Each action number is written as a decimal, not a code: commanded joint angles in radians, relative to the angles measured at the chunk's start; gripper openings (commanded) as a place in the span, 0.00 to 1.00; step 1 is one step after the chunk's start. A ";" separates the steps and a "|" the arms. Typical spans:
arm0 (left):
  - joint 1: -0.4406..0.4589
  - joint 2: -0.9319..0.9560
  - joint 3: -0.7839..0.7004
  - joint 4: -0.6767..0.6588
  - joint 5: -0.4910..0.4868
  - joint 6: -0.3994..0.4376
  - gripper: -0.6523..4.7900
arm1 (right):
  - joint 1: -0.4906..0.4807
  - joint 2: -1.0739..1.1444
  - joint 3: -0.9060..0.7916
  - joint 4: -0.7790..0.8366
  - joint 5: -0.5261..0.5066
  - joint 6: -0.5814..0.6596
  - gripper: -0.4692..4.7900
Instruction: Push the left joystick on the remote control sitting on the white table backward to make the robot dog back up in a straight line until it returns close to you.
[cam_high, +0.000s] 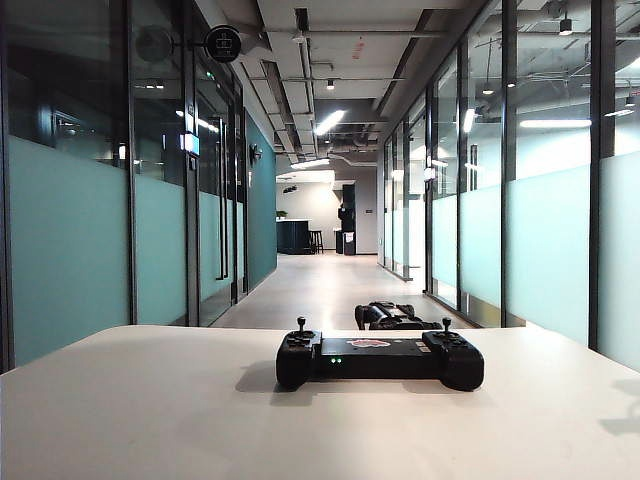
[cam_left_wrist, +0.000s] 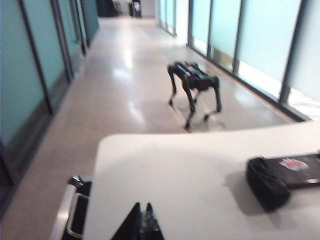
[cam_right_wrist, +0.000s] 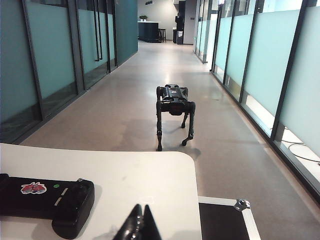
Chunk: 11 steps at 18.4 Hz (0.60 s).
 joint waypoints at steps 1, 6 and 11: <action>0.011 -0.025 -0.048 0.045 -0.016 -0.004 0.11 | 0.002 -0.003 -0.009 0.012 0.000 -0.001 0.09; 0.012 -0.025 -0.105 0.076 -0.090 -0.003 0.11 | 0.003 -0.003 -0.009 0.010 0.000 -0.001 0.09; 0.011 -0.025 -0.105 0.072 -0.091 -0.003 0.11 | 0.003 -0.003 -0.009 0.010 0.000 -0.001 0.09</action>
